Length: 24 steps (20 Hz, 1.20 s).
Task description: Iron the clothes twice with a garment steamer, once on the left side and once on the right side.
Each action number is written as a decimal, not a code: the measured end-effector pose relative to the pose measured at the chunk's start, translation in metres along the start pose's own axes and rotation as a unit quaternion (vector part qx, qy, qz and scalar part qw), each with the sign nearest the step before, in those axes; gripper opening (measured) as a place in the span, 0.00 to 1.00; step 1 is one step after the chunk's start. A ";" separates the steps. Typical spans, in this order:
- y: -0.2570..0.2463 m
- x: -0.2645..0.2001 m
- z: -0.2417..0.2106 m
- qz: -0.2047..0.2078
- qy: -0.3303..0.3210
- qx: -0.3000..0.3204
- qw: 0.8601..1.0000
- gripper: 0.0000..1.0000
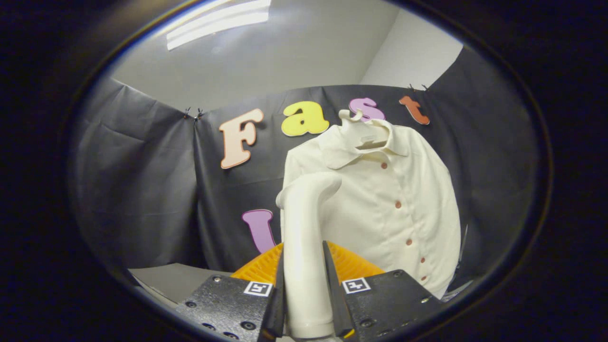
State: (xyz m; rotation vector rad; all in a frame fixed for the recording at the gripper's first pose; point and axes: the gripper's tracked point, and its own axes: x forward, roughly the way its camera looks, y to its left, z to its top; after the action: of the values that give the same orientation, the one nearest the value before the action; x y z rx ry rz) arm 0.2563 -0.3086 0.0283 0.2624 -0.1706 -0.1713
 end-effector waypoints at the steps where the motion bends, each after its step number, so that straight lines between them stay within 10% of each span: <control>1: -0.007 0.003 -0.002 -0.003 -0.001 -0.003 1.000 0.39; 24: -0.069 -0.032 -0.116 -0.002 0.059 0.089 0.994 0.39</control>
State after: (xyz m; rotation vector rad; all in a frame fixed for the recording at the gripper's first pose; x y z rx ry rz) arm 0.2366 -0.3399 -0.1052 0.4504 -0.0679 -0.1448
